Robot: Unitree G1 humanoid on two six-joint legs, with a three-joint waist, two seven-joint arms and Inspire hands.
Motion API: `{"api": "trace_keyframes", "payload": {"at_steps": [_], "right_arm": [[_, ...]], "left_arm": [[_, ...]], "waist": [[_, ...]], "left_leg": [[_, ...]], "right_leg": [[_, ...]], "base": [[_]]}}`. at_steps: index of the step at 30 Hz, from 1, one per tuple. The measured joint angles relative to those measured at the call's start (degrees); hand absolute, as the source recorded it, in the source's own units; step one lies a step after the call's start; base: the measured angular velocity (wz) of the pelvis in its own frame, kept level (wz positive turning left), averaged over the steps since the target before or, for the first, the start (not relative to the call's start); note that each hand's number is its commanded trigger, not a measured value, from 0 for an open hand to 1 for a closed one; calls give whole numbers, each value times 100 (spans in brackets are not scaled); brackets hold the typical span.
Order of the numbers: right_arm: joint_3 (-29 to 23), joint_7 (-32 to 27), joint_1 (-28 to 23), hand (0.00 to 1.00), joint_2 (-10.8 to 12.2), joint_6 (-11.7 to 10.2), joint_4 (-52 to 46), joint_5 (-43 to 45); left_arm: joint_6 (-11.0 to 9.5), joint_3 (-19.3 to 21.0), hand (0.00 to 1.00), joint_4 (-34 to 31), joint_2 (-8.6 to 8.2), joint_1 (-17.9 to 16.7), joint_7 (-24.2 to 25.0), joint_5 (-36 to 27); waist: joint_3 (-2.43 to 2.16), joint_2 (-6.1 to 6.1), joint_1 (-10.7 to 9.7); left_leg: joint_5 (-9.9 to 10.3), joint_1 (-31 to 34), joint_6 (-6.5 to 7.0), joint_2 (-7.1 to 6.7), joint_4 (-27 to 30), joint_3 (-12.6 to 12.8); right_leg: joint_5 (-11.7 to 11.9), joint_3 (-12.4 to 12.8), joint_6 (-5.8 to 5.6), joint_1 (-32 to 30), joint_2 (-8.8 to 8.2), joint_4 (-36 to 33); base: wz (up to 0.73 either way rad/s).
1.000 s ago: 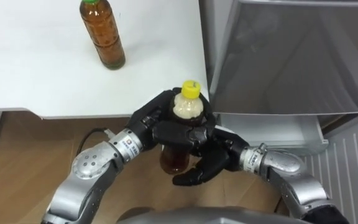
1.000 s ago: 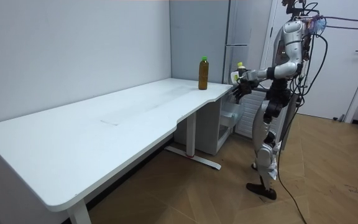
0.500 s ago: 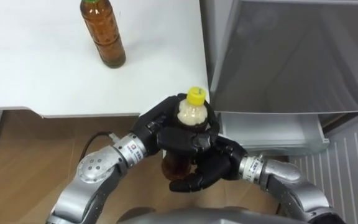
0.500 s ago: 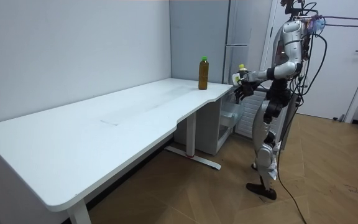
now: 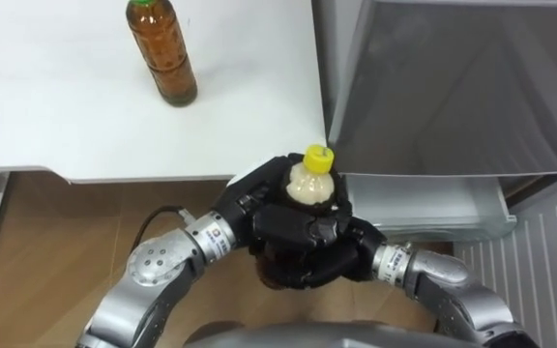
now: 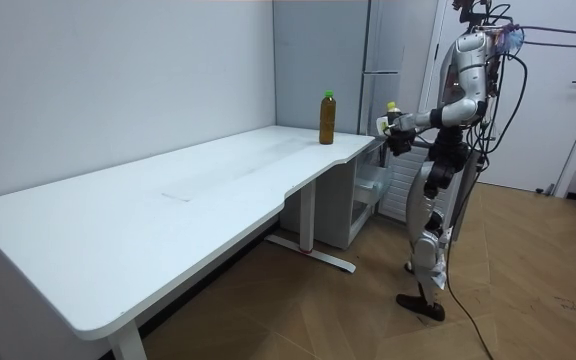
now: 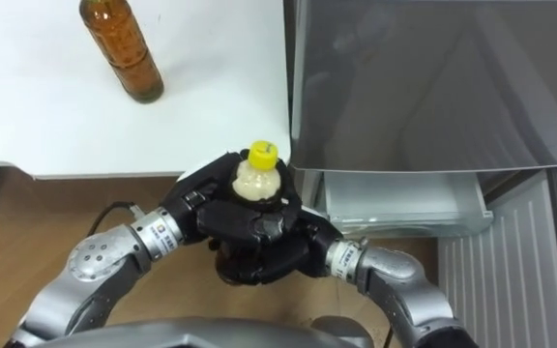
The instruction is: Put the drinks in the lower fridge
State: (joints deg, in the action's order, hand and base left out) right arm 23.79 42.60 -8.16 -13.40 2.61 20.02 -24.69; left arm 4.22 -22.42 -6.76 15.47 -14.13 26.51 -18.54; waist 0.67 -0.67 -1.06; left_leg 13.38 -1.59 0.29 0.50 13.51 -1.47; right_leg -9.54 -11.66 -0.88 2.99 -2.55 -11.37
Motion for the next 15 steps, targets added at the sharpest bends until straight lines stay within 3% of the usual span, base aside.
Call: {"api": "trace_keyframes", "payload": {"at_steps": [9,10,11,12,15], "right_arm": [[6,2,2,100,15,-20,0,-55],[10,3,2,100,18,-20,0,-75],[10,3,2,100,23,-22,0,-92],[11,3,3,100,24,-25,0,-104],[16,2,6,100,26,-26,1,-144]], "left_arm": [[2,30,100,3,-97,5,-6,-65],[3,36,74,4,-97,5,-10,-93],[3,50,13,3,-102,5,-10,-118],[3,56,0,4,-106,5,-10,-125],[2,78,0,3,-128,7,-5,-133]], "waist": [[23,-15,6],[26,-15,12],[29,-18,16],[32,-18,14],[39,-27,16]], "left_leg": [[-1,2,2,0,-1,10],[-1,2,2,2,-2,9],[-1,1,2,2,-3,9],[-1,1,2,2,-3,9],[-1,1,2,1,-4,9]], "right_leg": [[0,-19,0,0,0,-2],[0,-25,0,0,2,-1],[0,-26,0,-2,1,-1],[0,-28,0,-2,1,-1],[0,-36,0,-2,0,-1]], "base": [[0],[0],[0],[0],[0]]}}
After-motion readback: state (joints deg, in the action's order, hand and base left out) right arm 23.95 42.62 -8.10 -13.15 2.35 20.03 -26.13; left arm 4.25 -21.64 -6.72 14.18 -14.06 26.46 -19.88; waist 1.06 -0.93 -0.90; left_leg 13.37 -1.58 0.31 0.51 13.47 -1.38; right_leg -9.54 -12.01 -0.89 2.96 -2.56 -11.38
